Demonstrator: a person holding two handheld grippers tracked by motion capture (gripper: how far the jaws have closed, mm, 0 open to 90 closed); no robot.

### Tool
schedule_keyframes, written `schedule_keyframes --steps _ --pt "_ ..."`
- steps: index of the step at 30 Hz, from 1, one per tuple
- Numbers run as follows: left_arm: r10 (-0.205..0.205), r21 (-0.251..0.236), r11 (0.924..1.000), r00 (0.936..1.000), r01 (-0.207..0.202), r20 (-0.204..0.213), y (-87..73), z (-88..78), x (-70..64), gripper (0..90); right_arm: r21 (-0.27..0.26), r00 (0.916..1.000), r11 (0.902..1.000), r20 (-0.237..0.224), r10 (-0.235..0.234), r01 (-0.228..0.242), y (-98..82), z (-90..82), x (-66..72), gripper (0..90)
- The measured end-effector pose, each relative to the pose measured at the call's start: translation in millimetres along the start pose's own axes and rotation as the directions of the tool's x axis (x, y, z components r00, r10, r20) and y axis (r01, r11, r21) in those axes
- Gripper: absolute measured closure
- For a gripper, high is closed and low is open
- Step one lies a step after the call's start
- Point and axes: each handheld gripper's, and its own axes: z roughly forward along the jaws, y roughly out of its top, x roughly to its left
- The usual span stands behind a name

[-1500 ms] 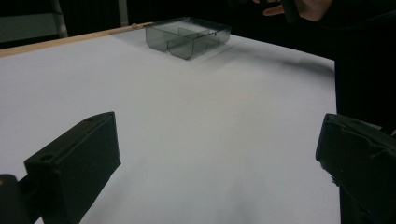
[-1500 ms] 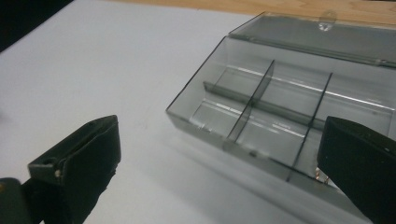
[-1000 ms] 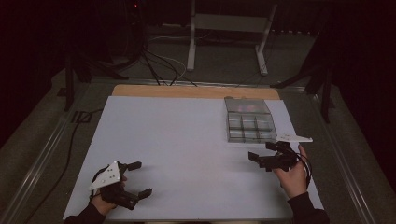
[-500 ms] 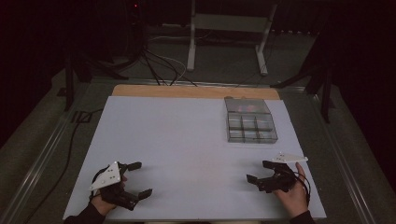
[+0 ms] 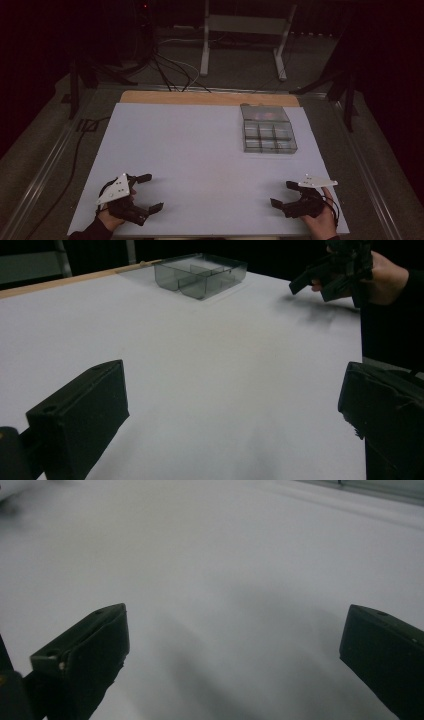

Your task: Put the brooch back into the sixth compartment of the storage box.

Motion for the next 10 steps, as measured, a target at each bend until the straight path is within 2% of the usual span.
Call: schedule_keyframes --steps 10 --pt "-0.003 0.002 1.0000 1.0000 0.003 -0.001 -0.4 0.4 1.0 1.1 -0.005 1.0000 1.0000 0.004 -0.006 0.006 1.0 0.7 0.1 0.0"
